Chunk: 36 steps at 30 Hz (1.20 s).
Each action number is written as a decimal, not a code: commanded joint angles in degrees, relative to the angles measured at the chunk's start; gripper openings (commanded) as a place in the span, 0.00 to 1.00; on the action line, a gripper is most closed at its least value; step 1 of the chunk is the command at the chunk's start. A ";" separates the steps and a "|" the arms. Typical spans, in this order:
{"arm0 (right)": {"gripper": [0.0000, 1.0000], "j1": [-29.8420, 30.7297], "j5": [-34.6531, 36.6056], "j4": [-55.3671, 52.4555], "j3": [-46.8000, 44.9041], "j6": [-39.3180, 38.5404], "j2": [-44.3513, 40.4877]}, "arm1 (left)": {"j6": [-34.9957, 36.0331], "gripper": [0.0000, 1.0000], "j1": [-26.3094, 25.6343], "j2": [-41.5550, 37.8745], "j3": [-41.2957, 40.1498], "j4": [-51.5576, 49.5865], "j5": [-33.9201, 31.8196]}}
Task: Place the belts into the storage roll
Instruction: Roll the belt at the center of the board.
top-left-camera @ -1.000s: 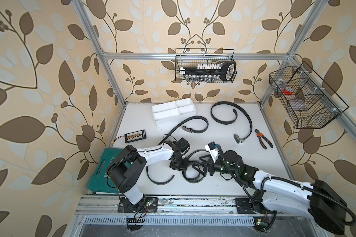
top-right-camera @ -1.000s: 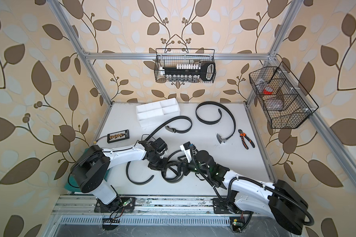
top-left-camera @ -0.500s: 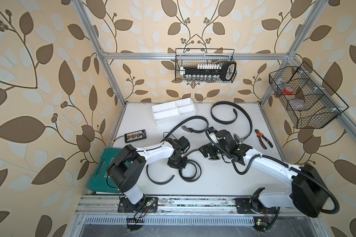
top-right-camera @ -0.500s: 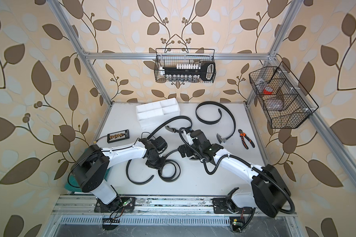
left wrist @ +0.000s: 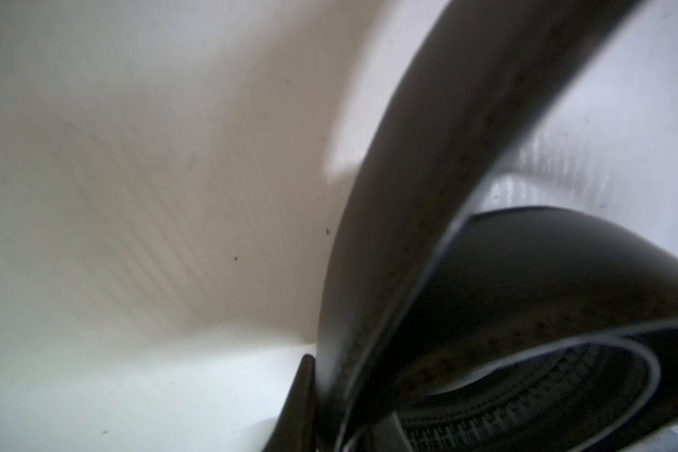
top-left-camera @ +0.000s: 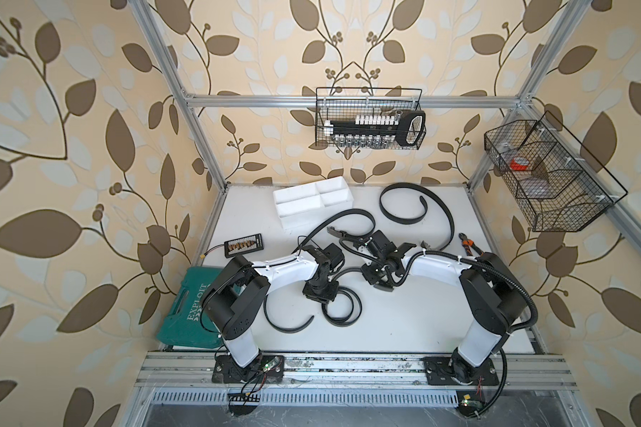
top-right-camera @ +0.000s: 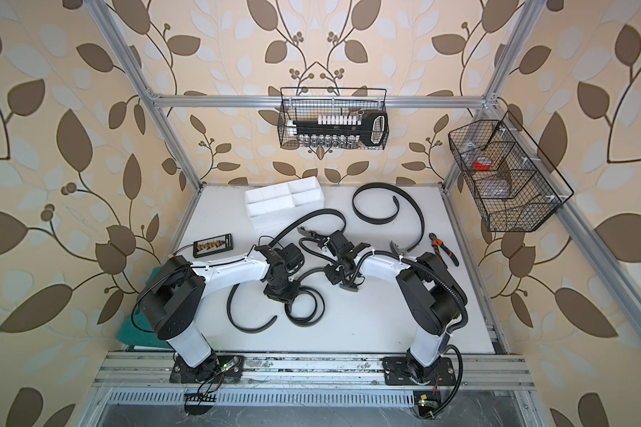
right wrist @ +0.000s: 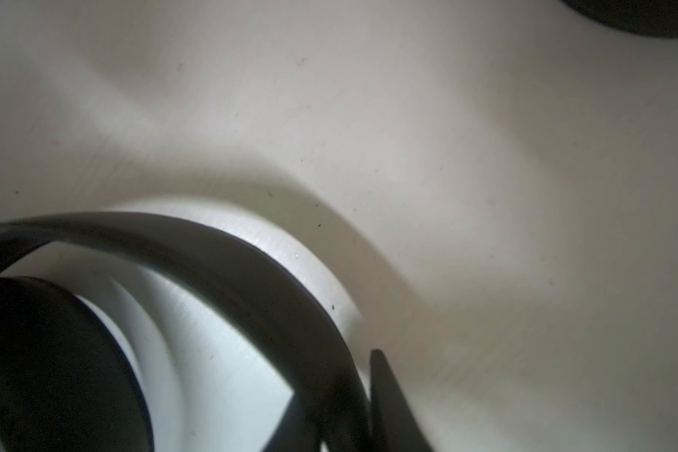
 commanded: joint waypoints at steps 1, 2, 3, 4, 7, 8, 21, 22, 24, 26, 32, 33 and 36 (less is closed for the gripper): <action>0.00 -0.55 -0.16 -0.50 0.23 1.35 -2.06 | 1.45 0.00 0.43 1.13 2.34 -1.90 -1.82; 0.00 -1.12 -0.17 -0.48 -0.10 2.30 -2.73 | 1.63 0.00 0.43 1.68 2.65 -2.20 -2.17; 0.00 -1.76 0.08 -0.88 -0.27 3.40 -3.21 | 1.82 0.00 0.38 2.24 2.99 -2.49 -2.44; 0.00 -2.51 0.46 -1.31 -0.41 4.67 -3.56 | 1.96 0.00 0.35 2.84 3.26 -2.76 -2.74; 0.00 -4.06 2.48 -2.93 -1.07 6.66 -4.47 | 2.11 0.05 0.40 4.09 3.64 -3.23 -3.56; 0.00 -4.31 3.26 -3.26 -1.38 6.96 -4.84 | 2.13 0.08 0.38 4.15 3.58 -3.23 -3.66; 0.00 -12.13 2.07 -3.83 -3.79 8.15 -5.64 | 2.24 0.18 0.24 2.71 2.31 -3.75 -4.52; 0.00 -12.48 1.83 -3.76 -3.78 8.17 -5.56 | 2.30 0.18 0.13 2.62 2.27 -3.75 -4.45; 0.00 -12.98 1.60 -3.71 -3.70 8.22 -5.33 | 2.36 0.19 0.08 2.64 2.23 -3.75 -4.45; 0.00 -13.29 1.37 -3.55 -3.61 8.31 -5.12 | 2.42 0.19 -0.10 2.68 2.26 -3.75 -4.47; 0.00 -14.47 1.50 -3.66 -3.69 8.05 -4.39 | 2.69 0.19 -0.57 3.15 2.39 -4.27 -4.68; 0.00 -14.81 1.42 -3.64 -3.70 8.04 -4.30 | 2.67 0.19 -0.64 3.12 2.39 -4.28 -4.71; 0.00 -15.84 1.49 -3.71 -3.87 7.95 -3.94 | 2.67 0.19 -0.81 3.13 2.22 -4.28 -4.69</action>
